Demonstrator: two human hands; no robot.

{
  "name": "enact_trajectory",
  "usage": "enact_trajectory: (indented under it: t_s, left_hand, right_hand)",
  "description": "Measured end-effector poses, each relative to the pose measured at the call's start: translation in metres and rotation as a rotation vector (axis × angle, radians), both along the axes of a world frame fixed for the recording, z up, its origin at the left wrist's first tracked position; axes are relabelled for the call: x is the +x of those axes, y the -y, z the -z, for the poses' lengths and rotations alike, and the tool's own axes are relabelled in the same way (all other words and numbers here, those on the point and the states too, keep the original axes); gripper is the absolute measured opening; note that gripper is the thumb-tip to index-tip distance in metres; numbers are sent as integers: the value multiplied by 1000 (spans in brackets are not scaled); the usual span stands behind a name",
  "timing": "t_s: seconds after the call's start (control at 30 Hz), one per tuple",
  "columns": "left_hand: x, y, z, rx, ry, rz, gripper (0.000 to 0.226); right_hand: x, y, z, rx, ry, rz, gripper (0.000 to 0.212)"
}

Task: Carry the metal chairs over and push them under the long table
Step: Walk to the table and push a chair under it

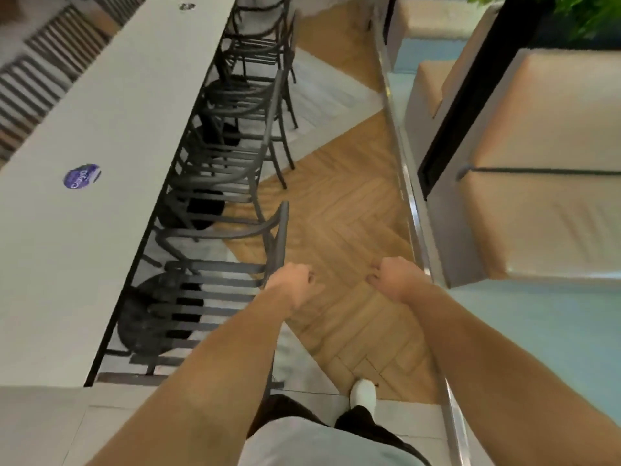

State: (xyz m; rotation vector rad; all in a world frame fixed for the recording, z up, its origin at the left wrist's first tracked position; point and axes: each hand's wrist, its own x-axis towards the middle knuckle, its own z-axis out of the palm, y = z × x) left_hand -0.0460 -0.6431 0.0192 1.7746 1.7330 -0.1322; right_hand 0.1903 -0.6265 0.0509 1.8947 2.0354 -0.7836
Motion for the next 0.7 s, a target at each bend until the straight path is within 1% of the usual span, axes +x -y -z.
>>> enact_trajectory:
  t_s: [0.13, 0.27, 0.4, 0.53, 0.7]
  left_hand:
    - [0, 13, 7, 1, 10, -188, 32]
    - [-13, 18, 12, 25, 8, -326, 34]
    - [-38, 22, 13, 58, 72, -437, 36]
    - [-62, 28, 23, 17, 132, -570, 36]
    - [-86, 31, 32, -15, 139, -671, 37]
  right_hand:
    - [-10, -32, -1, 6, -26, -168, 40]
    - [-38, -59, -1, 8, -17, -308, 49]
    - [-77, -80, 1, 16, -15, -423, 49]
    - [-118, -93, -2, 43, -46, -533, 45]
    - [-166, -108, -1, 52, -73, -662, 44]
